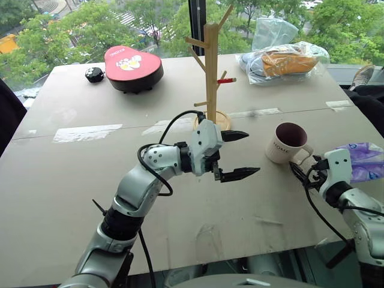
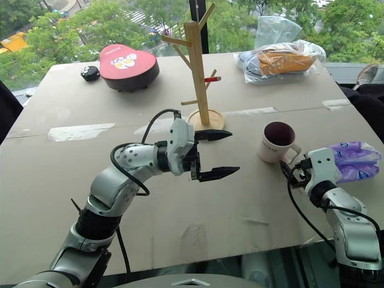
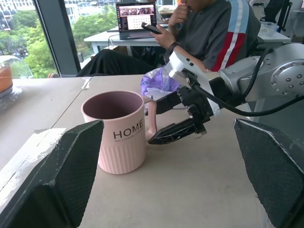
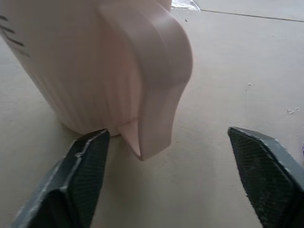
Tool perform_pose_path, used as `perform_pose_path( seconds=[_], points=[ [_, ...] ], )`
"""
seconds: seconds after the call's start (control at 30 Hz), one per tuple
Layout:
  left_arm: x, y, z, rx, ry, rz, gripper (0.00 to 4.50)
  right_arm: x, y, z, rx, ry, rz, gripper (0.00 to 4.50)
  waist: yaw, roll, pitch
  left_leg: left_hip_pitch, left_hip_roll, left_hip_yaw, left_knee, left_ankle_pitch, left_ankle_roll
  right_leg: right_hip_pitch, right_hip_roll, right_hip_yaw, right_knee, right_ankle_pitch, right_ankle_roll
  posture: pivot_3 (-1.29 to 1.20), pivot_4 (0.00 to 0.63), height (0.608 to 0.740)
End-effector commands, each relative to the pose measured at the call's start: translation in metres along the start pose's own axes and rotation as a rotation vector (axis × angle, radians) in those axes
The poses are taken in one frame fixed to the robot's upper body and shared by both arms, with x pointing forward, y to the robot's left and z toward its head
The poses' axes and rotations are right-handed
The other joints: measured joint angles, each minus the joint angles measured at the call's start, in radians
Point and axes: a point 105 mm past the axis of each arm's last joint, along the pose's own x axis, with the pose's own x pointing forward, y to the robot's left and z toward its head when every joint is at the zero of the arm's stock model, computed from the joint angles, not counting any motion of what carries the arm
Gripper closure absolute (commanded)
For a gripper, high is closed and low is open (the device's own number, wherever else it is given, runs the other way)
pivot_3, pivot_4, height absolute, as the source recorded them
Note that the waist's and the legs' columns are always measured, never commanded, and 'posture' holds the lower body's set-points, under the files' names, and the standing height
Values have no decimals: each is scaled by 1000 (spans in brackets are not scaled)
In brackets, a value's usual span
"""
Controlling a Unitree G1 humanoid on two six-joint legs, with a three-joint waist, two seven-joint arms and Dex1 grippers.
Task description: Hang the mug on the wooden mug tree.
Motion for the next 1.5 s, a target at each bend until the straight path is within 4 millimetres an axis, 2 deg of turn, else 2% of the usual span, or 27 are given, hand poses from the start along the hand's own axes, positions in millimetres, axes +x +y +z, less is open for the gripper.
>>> perform_pose_path(
  seconds=[0.03,0.13,0.2,0.37,0.5,0.57,0.6,0.7,0.8,0.93,1.13,1.2,1.3,1.5],
  points=[
    [-2,-1,11,42,-24,-2,0,1,-1,17,-2,-108,82,2352,-2,0,0,0,0,0,0,0,0,0,0,0,0,0,0,0,150,740],
    [-5,-1,10,41,-15,11,0,1,1,18,-17,-135,143,3840,-2,0,0,0,0,0,1,0,0,0,0,0,1,0,0,0,150,740],
    [-8,0,9,40,-11,22,0,0,3,22,-3,-165,175,4495,-2,0,0,0,0,0,1,0,0,0,0,0,1,0,0,0,150,740],
    [-11,-2,6,30,-2,40,0,4,6,26,-15,-184,193,4495,-1,0,0,0,0,0,1,0,0,0,0,1,1,0,0,0,150,740],
    [-18,4,5,-5,-52,114,0,11,12,46,-66,-217,224,4495,-3,0,0,0,0,0,1,0,0,0,0,1,1,0,0,0,150,740],
    [-26,16,-3,3,-67,237,0,18,20,61,-127,-225,286,4495,-4,1,0,0,0,1,1,0,0,0,0,1,1,0,0,0,150,740],
    [-29,16,-10,19,-57,272,0,22,25,70,-168,-226,332,4495,-5,1,0,0,0,1,1,0,0,0,0,2,1,0,0,0,150,740],
    [-40,5,-13,-27,-190,361,0,39,37,110,-337,-238,466,4495,-18,3,1,1,0,3,1,0,0,-1,-1,5,1,0,0,0,150,740],
    [-49,10,-19,-2,-223,514,0,53,44,139,-474,-241,537,4495,-19,0,2,0,0,2,1,0,0,-2,-4,3,0,0,0,0,150,740],
    [-60,21,-7,-33,-369,734,0,72,59,182,-691,-271,613,4495,0,-1,1,-2,0,-1,1,0,0,-2,-5,-1,0,0,-1,0,150,740],
    [-57,20,0,-103,-470,787,0,87,69,211,-865,-156,703,4495,-3,-2,1,-11,-2,-1,3,0,0,-9,-7,-1,-1,1,0,0,150,740],
    [-59,20,1,-99,-479,796,0,88,73,225,-888,-142,721,4495,-4,-2,1,-19,-2,-2,8,0,0,-17,-6,-2,1,1,-1,0,150,740],
    [-64,22,1,-83,-487,812,0,88,78,240,-931,-133,737,4495,-4,-1,1,-20,-1,-2,9,0,0,-16,-6,-3,1,1,-1,0,150,740],
    [-62,21,2,-81,-505,799,0,90,88,255,-981,-136,741,4495,0,-1,1,-20,-2,-3,9,0,0,-16,-6,-3,1,2,-2,0,150,740]
  ],
)
